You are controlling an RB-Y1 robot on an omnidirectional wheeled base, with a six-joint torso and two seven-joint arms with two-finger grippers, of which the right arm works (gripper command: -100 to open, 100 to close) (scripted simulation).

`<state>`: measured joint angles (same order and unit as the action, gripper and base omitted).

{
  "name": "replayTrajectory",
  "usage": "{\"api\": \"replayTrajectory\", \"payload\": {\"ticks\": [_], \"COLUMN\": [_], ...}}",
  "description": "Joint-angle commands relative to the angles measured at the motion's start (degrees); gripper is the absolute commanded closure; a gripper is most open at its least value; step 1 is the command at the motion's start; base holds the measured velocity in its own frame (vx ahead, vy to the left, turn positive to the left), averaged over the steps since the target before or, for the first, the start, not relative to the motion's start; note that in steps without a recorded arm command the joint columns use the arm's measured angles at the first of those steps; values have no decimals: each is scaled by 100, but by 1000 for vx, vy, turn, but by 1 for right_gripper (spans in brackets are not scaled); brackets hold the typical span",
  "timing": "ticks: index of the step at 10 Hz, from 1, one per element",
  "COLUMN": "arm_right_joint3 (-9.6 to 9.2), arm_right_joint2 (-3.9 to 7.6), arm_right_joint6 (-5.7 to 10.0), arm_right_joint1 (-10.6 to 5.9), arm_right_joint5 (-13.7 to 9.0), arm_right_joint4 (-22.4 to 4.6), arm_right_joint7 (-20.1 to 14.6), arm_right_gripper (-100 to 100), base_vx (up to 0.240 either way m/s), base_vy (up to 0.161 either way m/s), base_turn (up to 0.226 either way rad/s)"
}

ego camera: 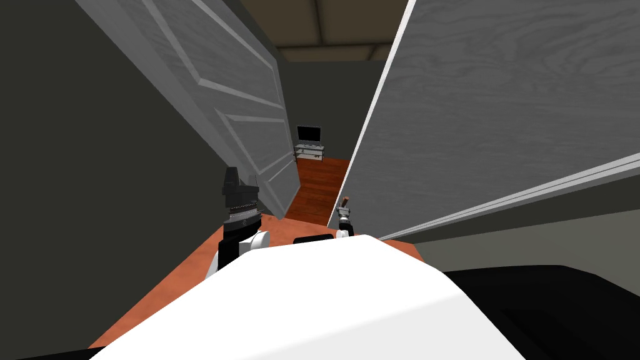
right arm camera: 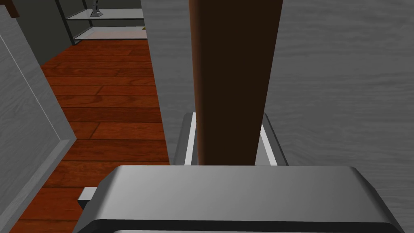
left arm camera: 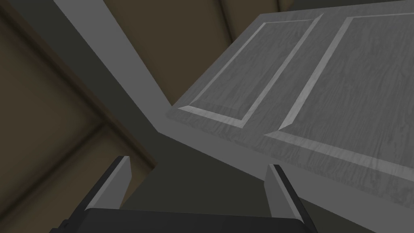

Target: Push the door open

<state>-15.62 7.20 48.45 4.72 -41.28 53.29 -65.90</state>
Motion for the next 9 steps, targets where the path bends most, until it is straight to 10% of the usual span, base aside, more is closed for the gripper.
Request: {"api": "replayTrajectory", "payload": {"ticks": [1, 9], "arm_right_joint3": [-9, 237], "arm_right_joint2": [-6, -13], "arm_right_joint6": [5, 24], "arm_right_joint1": [12, -39], "arm_right_joint5": [4, -115], "arm_right_joint4": [-1, -59], "arm_right_joint7": [2, 66], "arm_right_gripper": [100, 100], "base_vx": [-12, 104], "base_vy": [3, 0], "base_turn": [8, -21]}}
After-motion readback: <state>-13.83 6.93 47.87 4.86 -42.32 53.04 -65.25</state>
